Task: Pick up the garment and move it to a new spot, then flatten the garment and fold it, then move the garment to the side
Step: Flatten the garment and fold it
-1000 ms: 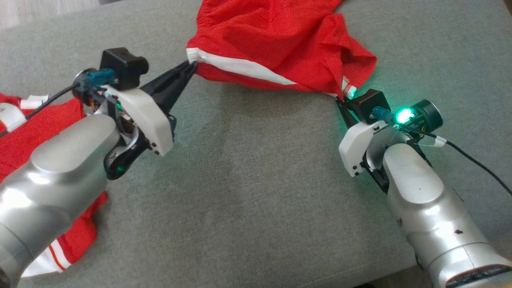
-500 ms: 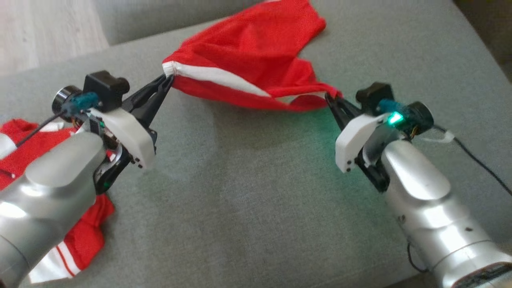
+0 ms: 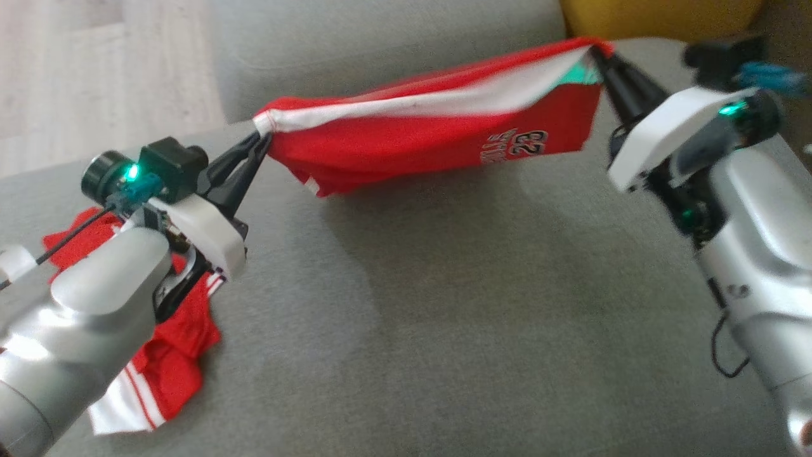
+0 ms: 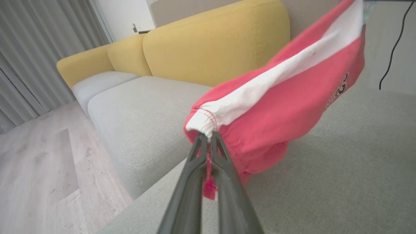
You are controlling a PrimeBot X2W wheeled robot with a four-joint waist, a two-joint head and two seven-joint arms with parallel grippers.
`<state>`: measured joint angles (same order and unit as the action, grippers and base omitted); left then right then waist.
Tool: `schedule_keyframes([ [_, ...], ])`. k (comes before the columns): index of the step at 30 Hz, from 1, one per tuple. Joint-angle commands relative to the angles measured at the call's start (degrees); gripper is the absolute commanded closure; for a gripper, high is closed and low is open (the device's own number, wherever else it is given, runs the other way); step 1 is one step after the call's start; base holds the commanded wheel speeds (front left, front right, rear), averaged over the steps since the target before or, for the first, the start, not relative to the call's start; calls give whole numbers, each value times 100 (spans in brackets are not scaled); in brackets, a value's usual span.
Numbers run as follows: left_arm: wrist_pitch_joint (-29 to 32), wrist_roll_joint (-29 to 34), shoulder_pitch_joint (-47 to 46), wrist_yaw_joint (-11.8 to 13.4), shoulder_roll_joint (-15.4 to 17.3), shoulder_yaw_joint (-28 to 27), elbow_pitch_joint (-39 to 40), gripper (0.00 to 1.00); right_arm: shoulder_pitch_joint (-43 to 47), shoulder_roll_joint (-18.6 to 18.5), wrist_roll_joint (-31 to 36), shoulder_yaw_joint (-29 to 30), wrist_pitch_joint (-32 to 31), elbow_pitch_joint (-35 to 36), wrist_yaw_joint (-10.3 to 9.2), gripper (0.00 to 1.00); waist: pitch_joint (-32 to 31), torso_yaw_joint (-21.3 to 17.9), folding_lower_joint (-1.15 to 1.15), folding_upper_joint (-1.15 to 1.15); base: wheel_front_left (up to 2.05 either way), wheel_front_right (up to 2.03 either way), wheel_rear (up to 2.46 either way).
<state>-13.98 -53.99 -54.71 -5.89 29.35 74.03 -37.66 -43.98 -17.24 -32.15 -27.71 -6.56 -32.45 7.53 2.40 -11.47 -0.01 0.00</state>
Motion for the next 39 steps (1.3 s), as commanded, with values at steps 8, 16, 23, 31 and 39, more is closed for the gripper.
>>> schedule_keyframes([
  [8, -99, 512, -462, 436, 234, -728, 422, 100, -80, -136, -997, 568, -123, 735, -4, 100, -411, 516, 1, 0, 0, 0, 0],
  [16, -101, 671, -282, 890, 290, -1302, 946, 100, 141, -329, -939, 776, 38, 1219, -4, 100, -603, 790, 1, 0, 0, 0, 0],
  [23, -101, 250, 530, 1438, 382, -1934, 1836, 100, 940, -256, -1172, 1344, -126, 2152, -4, 100, -674, 886, 1, 0, 0, 0, 0],
  [31, -54, 109, 959, 1785, 597, -2014, 2455, 100, 1538, -54, -621, 1810, -620, 2911, -4, 100, -455, 806, 1, 0, 0, 0, 0],
  [39, 586, 271, -159, 1393, 577, -1980, 2037, 100, 684, 207, 196, 2173, -797, 2818, -4, 100, 610, 711, 1, 0, 0, 0, 0],
])
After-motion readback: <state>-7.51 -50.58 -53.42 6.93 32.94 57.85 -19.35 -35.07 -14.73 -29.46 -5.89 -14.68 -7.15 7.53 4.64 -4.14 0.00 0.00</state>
